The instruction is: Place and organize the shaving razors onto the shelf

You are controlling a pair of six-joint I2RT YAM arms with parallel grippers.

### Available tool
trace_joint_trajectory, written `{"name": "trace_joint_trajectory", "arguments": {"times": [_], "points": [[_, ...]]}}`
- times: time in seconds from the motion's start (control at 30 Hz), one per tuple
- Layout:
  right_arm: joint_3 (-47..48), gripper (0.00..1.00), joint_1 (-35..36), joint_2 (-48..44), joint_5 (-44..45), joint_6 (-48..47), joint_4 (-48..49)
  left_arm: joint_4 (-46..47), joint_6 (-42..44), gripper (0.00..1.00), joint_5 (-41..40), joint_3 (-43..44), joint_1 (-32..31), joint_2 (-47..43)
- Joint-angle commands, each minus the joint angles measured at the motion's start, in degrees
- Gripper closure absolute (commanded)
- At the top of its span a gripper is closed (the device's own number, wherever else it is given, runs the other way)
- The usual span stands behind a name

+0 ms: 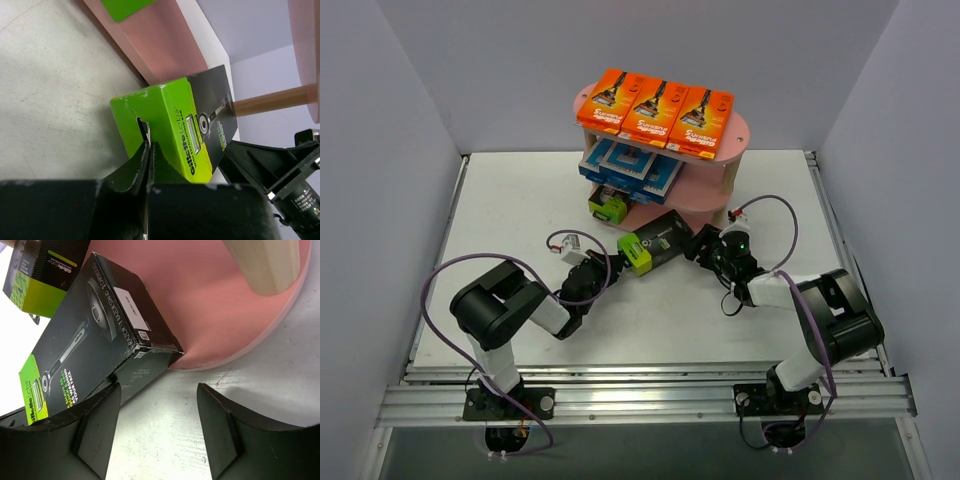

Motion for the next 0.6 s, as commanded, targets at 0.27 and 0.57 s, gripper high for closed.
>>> {"name": "trace_joint_trajectory", "arguments": {"times": [0.27, 0.57], "points": [[-1.88, 0.40, -1.92, -13.33, -1.26, -2.44, -6.72, 9.00, -2.95, 0.98, -8.77, 3.40, -1.50, 1.02], [-5.31, 0.38, -6.58, -22.47, -6.17, -2.71, -12.52, 11.73, -4.98, 0.98, -13.95, 4.45, -2.47, 3.83]]}}
